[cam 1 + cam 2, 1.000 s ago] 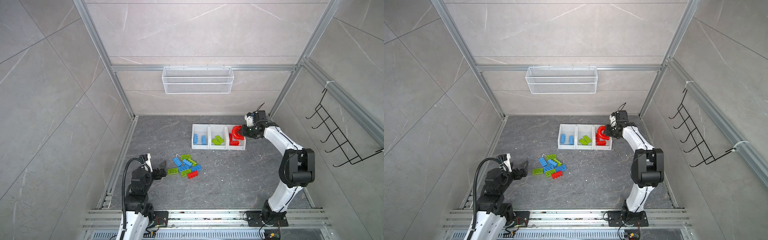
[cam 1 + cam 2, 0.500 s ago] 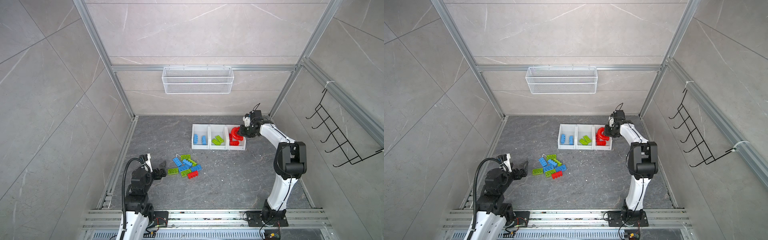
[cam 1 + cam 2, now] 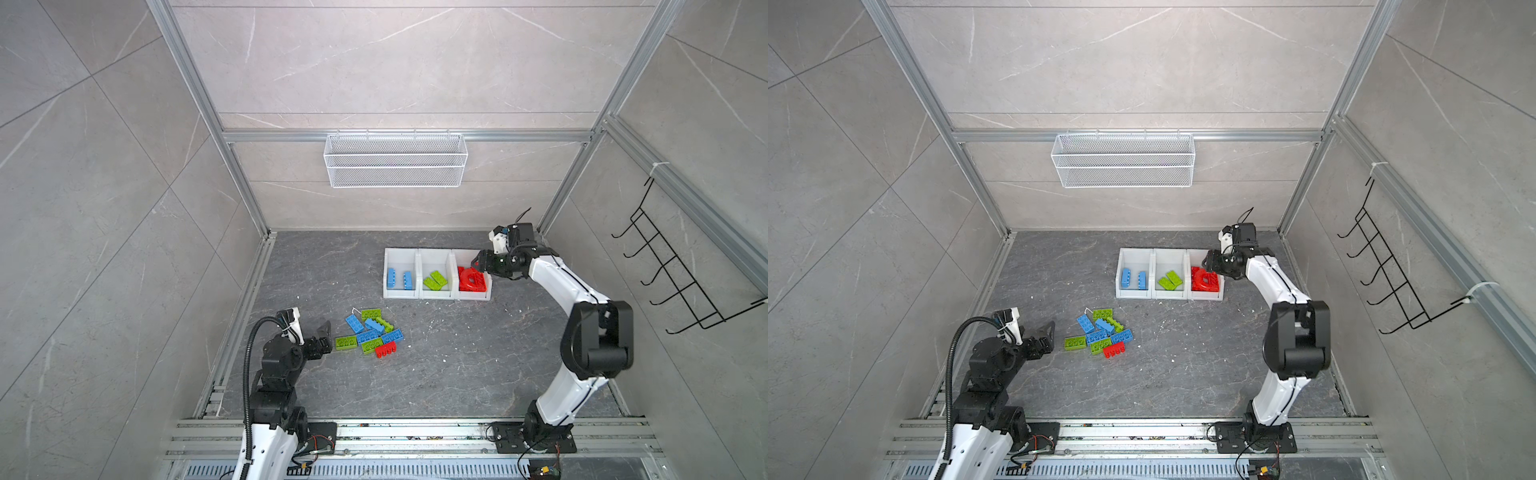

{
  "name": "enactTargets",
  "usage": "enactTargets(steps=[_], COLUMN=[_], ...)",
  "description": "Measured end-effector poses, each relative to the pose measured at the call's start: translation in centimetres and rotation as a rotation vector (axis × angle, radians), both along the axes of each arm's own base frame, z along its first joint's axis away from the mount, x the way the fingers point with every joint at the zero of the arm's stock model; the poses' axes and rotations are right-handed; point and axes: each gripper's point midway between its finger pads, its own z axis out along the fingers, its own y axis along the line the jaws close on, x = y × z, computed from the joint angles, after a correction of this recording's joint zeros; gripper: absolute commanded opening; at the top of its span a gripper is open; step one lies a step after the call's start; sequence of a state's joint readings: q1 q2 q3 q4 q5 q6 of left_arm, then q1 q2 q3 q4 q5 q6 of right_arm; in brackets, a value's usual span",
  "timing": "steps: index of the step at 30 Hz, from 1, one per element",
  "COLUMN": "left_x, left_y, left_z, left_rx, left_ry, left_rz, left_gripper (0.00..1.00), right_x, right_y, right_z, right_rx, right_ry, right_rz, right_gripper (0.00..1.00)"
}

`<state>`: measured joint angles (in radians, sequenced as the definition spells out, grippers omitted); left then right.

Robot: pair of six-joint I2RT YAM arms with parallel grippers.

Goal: Sort the legos into containers by color
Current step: 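Move the open right gripper back down to a red brick in the pile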

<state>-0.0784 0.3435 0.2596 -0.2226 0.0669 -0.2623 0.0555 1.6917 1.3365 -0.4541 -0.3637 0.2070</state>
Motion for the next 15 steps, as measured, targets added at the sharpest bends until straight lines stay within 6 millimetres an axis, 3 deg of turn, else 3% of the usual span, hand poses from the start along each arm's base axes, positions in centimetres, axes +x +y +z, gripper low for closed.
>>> enactTargets(steps=[3, 7, 10, 15], left_x=[0.0, 0.0, -0.1, -0.1], left_y=[0.1, 0.3, 0.5, 0.7], left_z=[-0.1, -0.2, -0.3, -0.4], left_rx=[0.003, 0.003, 0.002, 0.007], left_ry=[0.003, 0.009, 0.015, 0.018], left_rz=[0.007, 0.018, 0.028, 0.041], left_gripper=[1.00, 1.00, 1.00, 1.00], right_x=[-3.1, -8.4, -11.9, -16.4], right_y=[3.9, 12.4, 16.7, 21.5], right_z=[3.0, 4.8, 3.0, -2.1], right_rx=[0.021, 0.012, -0.006, -0.077], right_ry=[-0.080, -0.151, -0.107, 0.022], right_rz=[0.114, 0.372, 0.482, 0.566], right_gripper=[0.64, 0.66, 0.67, 0.71])
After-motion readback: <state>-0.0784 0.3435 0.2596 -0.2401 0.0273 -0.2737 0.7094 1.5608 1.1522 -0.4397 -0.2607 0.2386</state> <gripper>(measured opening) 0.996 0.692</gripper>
